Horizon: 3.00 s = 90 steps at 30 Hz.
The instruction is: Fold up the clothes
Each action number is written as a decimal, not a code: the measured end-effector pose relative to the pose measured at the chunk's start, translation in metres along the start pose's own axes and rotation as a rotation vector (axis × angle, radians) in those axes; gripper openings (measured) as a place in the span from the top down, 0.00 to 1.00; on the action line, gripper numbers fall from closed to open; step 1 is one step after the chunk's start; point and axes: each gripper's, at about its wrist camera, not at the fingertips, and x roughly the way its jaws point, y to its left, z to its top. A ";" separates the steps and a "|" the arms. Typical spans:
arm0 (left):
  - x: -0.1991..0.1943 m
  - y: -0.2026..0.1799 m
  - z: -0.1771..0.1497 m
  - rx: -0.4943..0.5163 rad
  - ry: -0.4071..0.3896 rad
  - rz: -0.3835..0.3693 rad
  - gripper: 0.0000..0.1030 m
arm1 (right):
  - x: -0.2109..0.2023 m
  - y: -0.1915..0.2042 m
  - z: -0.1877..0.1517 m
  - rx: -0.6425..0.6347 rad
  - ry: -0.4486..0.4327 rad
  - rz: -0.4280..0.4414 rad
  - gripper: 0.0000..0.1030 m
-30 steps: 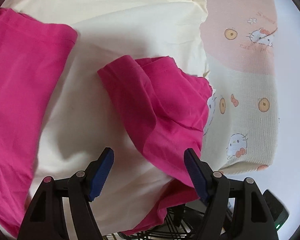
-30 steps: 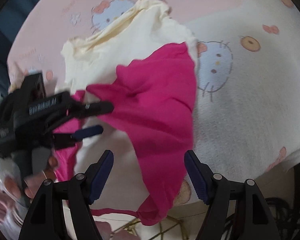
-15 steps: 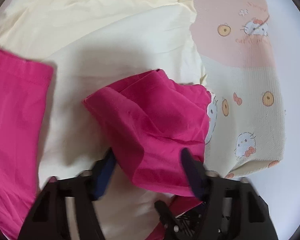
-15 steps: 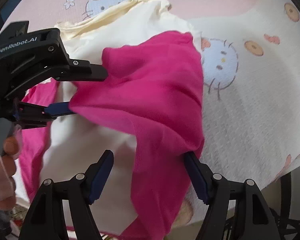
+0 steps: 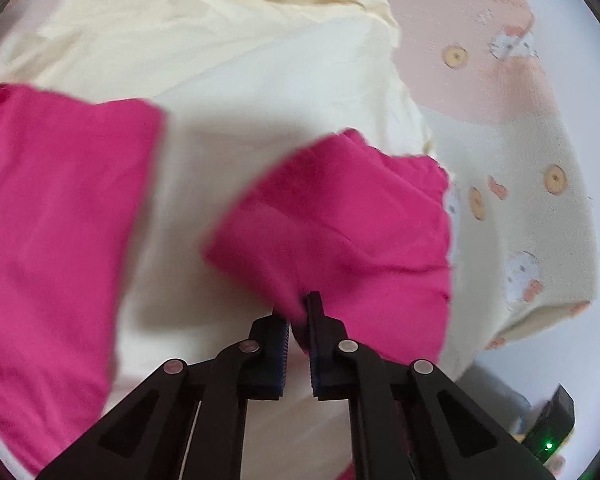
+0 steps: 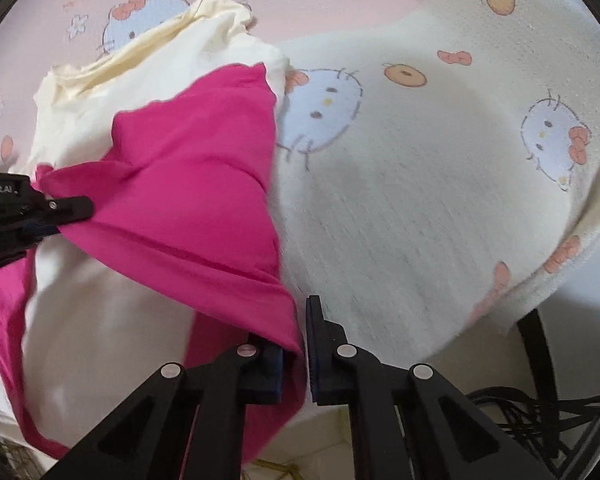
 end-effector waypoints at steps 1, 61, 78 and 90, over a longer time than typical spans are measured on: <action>-0.001 0.003 -0.003 -0.007 0.000 -0.001 0.94 | 0.001 -0.004 -0.003 0.011 0.014 -0.001 0.95; -0.077 0.021 -0.028 0.208 0.110 0.087 0.53 | -0.053 -0.016 0.029 0.050 0.019 0.391 0.40; -0.267 0.001 0.024 0.457 -0.169 0.287 0.48 | -0.194 0.091 0.136 -0.332 -0.107 0.433 0.40; -0.388 -0.050 0.040 0.731 -0.211 0.522 0.48 | -0.299 0.133 0.211 -0.428 -0.025 0.465 0.36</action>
